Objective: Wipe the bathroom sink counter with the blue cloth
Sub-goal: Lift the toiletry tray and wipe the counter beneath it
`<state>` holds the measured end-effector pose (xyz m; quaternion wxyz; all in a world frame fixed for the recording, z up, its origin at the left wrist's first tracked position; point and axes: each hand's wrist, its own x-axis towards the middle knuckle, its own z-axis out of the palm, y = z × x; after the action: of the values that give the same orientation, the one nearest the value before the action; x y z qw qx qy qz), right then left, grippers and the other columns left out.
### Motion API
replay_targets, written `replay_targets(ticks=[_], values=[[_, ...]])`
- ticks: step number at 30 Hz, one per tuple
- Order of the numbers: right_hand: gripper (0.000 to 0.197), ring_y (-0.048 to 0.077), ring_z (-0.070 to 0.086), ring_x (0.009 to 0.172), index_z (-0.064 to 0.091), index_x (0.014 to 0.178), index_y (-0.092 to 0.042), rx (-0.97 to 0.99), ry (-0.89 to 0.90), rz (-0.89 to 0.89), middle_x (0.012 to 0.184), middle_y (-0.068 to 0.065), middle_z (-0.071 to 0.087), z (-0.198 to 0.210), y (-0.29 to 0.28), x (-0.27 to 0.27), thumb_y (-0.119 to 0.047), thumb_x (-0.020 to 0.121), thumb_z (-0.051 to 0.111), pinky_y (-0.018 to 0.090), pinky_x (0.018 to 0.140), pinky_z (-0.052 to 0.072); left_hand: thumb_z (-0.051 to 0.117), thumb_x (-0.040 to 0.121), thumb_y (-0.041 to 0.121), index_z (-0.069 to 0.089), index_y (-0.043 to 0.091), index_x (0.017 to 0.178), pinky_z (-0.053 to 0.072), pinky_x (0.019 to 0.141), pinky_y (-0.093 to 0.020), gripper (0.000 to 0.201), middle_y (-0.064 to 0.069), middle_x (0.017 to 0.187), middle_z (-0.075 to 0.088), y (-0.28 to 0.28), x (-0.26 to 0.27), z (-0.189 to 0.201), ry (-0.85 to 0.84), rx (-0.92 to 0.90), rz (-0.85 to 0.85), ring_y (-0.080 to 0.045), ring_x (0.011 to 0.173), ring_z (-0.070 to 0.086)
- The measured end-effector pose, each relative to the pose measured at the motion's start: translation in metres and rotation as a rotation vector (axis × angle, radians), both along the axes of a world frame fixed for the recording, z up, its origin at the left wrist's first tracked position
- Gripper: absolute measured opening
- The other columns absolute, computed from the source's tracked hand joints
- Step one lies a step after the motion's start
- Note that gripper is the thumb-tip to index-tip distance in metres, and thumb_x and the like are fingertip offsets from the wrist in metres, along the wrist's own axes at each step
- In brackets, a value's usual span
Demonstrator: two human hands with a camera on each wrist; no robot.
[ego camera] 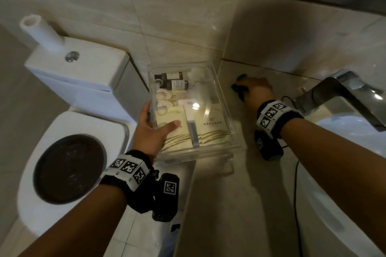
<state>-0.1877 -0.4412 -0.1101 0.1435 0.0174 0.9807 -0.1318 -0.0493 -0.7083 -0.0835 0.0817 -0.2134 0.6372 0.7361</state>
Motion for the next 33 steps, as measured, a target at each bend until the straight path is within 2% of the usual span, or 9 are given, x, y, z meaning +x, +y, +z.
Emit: replay_targets(ticks=[2, 4, 7, 11, 16, 21, 23, 26, 33], values=[[0.033, 0.034, 0.053, 0.113, 0.061, 0.121, -0.018, -0.161, 0.071, 0.179, 0.124, 0.014, 0.059, -0.003, -0.014, 0.015, -0.014, 0.090, 0.052, 0.035, 0.100, 0.042, 0.074, 0.074, 0.000, 0.046, 0.053, 0.100, 0.057, 0.075, -0.039, 0.066, -0.005, 0.113, 0.067, -0.001, 0.000, 0.001, 0.010, -0.005, 0.005, -0.023, 0.101, 0.067], [0.032, 0.030, 0.054, 0.113, 0.062, 0.121, -0.018, -0.247, 0.011, 0.166, 0.127, 0.011, 0.058, 0.007, -0.017, 0.004, -0.020, 0.090, 0.053, 0.030, 0.101, 0.041, 0.075, 0.073, 0.000, 0.048, 0.052, 0.100, 0.057, 0.079, -0.042, 0.065, -0.005, 0.114, 0.067, -0.001, 0.000, 0.001, 0.016, -0.007, 0.007, -0.023, 0.102, 0.066], [0.038, 0.030, 0.054, 0.115, 0.059, 0.124, -0.019, -0.173, 0.003, 0.067, 0.130, 0.008, 0.057, 0.012, -0.009, -0.028, -0.036, 0.092, 0.050, 0.033, 0.100, 0.043, 0.074, 0.073, -0.001, 0.048, 0.051, 0.101, 0.056, 0.081, -0.042, 0.064, -0.006, 0.114, 0.067, -0.001, 0.000, 0.000, 0.021, 0.002, 0.011, -0.023, 0.103, 0.066], [0.032, 0.032, 0.059, 0.104, 0.063, 0.113, -0.016, -0.025, 0.111, 0.052, 0.118, 0.011, 0.063, 0.003, -0.011, -0.042, -0.035, 0.092, 0.046, 0.037, 0.091, 0.049, 0.074, 0.073, -0.003, 0.048, 0.048, 0.105, 0.058, 0.078, -0.039, 0.066, -0.008, 0.113, 0.068, -0.001, 0.000, -0.002, 0.031, 0.016, 0.022, -0.022, 0.100, 0.067], [0.031, 0.030, 0.052, 0.117, 0.060, 0.120, -0.019, -0.095, 0.061, 0.387, 0.129, 0.007, 0.058, 0.002, -0.030, -0.037, -0.014, 0.093, 0.045, 0.037, 0.104, 0.038, 0.074, 0.073, -0.003, 0.046, 0.049, 0.106, 0.057, 0.081, -0.042, 0.067, -0.010, 0.114, 0.068, -0.001, 0.002, -0.001, 0.031, 0.016, 0.020, -0.024, 0.100, 0.068], [0.029, 0.033, 0.055, 0.113, 0.064, 0.114, -0.011, -0.164, 0.171, 0.174, 0.125, 0.013, 0.060, 0.007, -0.029, -0.043, -0.023, 0.093, 0.048, 0.037, 0.100, 0.042, 0.072, 0.074, -0.004, 0.048, 0.048, 0.104, 0.058, 0.079, -0.041, 0.064, -0.010, 0.112, 0.068, 0.000, 0.003, -0.002, 0.034, 0.039, 0.018, -0.026, 0.100, 0.068], [0.030, 0.028, 0.056, 0.111, 0.061, 0.116, -0.015, -0.156, 0.078, 0.173, 0.124, 0.006, 0.060, 0.008, -0.028, -0.027, -0.030, 0.093, 0.048, 0.031, 0.099, 0.043, 0.073, 0.074, -0.002, 0.048, 0.049, 0.101, 0.059, 0.076, -0.038, 0.063, -0.009, 0.113, 0.068, 0.000, 0.003, -0.001, 0.036, 0.033, 0.021, -0.025, 0.100, 0.067], [0.031, 0.026, 0.052, 0.117, 0.060, 0.122, -0.018, -0.225, 0.062, 0.304, 0.130, 0.008, 0.056, 0.005, -0.011, 0.010, -0.016, 0.092, 0.051, 0.016, 0.100, 0.030, 0.073, 0.073, -0.002, 0.047, 0.050, 0.102, 0.057, 0.080, -0.042, 0.065, -0.009, 0.116, 0.066, 0.001, 0.004, 0.001, 0.032, 0.016, 0.011, -0.026, 0.102, 0.066], [0.038, 0.035, 0.041, 0.127, 0.047, 0.134, -0.020, 0.018, 0.012, 0.092, 0.145, 0.009, 0.041, 0.009, 0.022, 0.016, -0.025, 0.097, 0.039, 0.039, 0.110, 0.029, 0.074, 0.074, -0.002, 0.040, 0.046, 0.118, 0.057, 0.079, -0.044, 0.073, -0.008, 0.114, 0.066, 0.002, 0.001, 0.007, 0.018, 0.007, -0.009, -0.025, 0.099, 0.067]])
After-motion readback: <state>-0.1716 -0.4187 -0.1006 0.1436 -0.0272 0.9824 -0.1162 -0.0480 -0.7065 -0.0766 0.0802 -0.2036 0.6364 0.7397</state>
